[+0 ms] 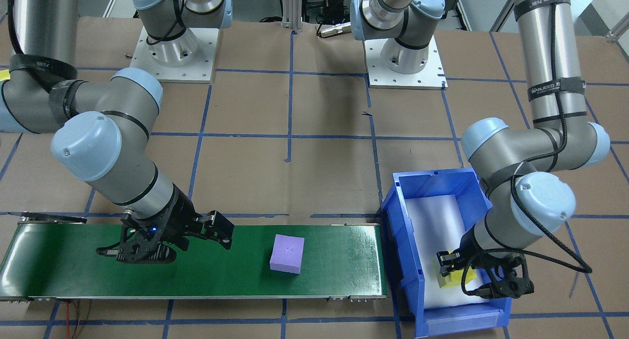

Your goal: Move block left to right into plate

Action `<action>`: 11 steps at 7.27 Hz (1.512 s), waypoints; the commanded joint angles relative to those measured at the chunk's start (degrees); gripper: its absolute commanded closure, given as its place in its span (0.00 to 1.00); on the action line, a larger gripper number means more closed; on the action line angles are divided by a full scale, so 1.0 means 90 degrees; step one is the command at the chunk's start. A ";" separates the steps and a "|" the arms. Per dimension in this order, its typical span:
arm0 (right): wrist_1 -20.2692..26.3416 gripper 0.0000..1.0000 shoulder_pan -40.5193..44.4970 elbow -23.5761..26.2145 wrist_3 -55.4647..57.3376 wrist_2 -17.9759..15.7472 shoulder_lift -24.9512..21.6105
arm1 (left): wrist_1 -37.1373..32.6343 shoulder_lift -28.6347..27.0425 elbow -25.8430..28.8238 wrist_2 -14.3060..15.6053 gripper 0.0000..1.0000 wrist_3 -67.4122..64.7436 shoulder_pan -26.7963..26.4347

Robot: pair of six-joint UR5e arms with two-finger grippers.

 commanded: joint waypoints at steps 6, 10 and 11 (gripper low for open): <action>-0.0217 0.00 -0.0010 0.0006 0.0060 0.0137 0.0112 | -0.1637 0.1610 -0.0008 -0.0083 0.71 -0.0323 -0.1310; -0.0256 0.00 0.0000 0.0016 0.0060 0.0137 0.0112 | -0.0196 0.0539 -0.0047 -0.0171 0.70 -0.0752 -0.1810; -0.0266 0.00 0.0000 0.0016 0.0060 0.0205 0.0121 | -0.0134 0.0419 -0.0076 -0.0161 0.68 -0.0734 -0.1829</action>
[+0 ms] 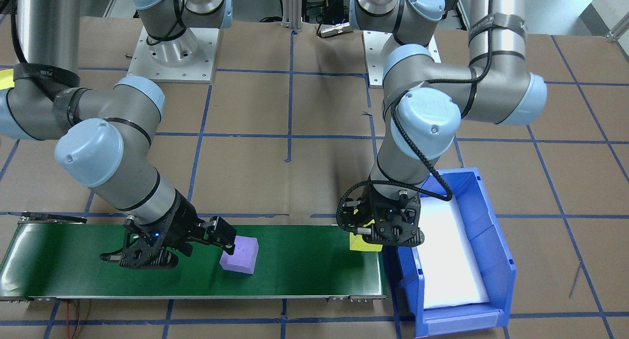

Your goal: Move block left to right into plate

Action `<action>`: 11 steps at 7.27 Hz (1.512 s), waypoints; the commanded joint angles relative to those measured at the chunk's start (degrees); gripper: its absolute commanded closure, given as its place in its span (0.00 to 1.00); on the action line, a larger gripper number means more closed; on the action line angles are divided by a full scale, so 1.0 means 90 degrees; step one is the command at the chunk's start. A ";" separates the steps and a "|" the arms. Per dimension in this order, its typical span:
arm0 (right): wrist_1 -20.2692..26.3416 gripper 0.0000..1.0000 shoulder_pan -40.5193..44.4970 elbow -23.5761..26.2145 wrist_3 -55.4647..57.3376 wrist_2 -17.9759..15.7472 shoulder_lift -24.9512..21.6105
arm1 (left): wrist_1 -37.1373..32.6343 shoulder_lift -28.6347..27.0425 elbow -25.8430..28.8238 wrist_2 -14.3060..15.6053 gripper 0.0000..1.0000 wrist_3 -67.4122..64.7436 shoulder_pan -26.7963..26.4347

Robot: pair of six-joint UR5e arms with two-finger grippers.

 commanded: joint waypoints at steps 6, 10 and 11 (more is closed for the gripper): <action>-0.0204 0.44 -0.0009 0.0179 -0.0097 -0.0346 0.0258 | 0.0405 -0.0529 0.0001 0.0039 0.55 -0.0047 -0.0049; 0.0147 0.67 -0.0379 0.0013 -0.1690 -0.1798 -0.0081 | 0.0445 -0.0101 -0.0077 0.0155 0.01 0.0041 -0.0049; 0.0157 0.67 -0.0922 0.0024 -0.3323 -0.2451 -0.0141 | 0.0271 0.0055 -0.0029 0.0176 0.00 0.0031 -0.0049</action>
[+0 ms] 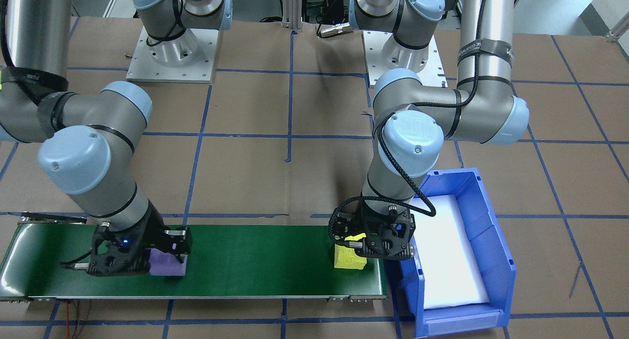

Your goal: Move block left to right into plate

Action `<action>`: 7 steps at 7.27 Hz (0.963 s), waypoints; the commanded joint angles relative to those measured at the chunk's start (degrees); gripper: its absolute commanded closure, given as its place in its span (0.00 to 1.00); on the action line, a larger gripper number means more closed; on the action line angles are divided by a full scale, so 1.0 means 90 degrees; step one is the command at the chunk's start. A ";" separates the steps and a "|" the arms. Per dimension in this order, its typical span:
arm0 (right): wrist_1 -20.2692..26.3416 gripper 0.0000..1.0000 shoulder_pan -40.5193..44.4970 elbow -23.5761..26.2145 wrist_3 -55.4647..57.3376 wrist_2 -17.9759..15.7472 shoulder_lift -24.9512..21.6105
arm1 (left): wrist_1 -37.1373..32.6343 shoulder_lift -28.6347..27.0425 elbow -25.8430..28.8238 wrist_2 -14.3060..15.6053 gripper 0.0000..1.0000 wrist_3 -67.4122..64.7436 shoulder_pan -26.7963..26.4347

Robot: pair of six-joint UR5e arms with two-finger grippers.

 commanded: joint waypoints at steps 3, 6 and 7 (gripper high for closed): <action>0.0232 0.65 -0.2158 0.0066 -0.4683 -0.0914 -0.0715 | -0.2226 0.1671 0.0026 0.0633 0.00 0.0020 0.0486; 0.0154 0.68 -0.3855 0.0202 -0.7331 -0.1014 -0.0716 | -0.3654 0.2913 -0.0071 0.0323 0.00 0.0488 0.1064; 0.0057 0.68 -0.4558 0.0357 -0.8044 -0.0907 -0.0706 | -0.3998 0.3119 -0.0091 0.0323 0.00 0.0837 0.1345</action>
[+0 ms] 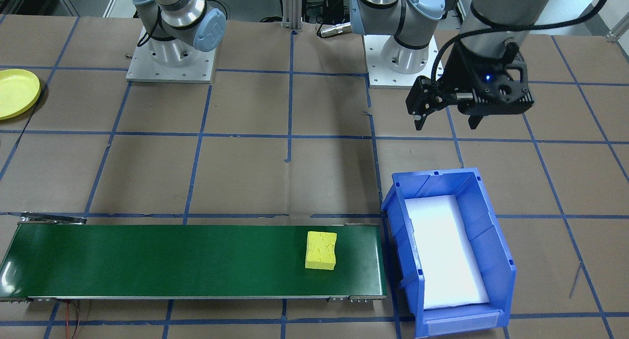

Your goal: Move block left to right into plate

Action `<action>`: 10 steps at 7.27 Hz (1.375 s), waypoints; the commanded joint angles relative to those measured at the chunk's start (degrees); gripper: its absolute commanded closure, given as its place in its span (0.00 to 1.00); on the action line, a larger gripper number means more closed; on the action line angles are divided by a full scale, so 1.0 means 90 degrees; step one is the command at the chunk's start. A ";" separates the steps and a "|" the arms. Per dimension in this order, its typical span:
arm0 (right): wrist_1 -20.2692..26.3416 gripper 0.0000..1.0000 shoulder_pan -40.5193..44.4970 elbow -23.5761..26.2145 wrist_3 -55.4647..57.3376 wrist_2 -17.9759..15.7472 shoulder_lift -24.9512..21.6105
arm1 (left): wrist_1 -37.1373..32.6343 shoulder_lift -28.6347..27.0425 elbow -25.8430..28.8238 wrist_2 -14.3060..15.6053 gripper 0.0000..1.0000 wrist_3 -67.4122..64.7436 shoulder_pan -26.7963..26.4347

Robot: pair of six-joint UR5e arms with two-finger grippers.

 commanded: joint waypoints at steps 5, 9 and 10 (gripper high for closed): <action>-0.0108 0.33 -0.2926 0.1175 -0.2272 0.0698 0.0189 | -0.0145 0.0385 -0.0233 -0.0218 0.00 -0.0125 0.0311; -0.0205 0.01 -0.2676 0.1051 -0.1313 0.0825 -0.0101 | 0.0002 0.0386 -0.0079 -0.0337 0.00 -0.0466 0.0340; -0.0215 0.02 -0.2053 0.1030 -0.1141 0.0844 -0.0325 | 0.0051 0.0395 -0.0164 -0.0260 0.00 -0.0488 0.0330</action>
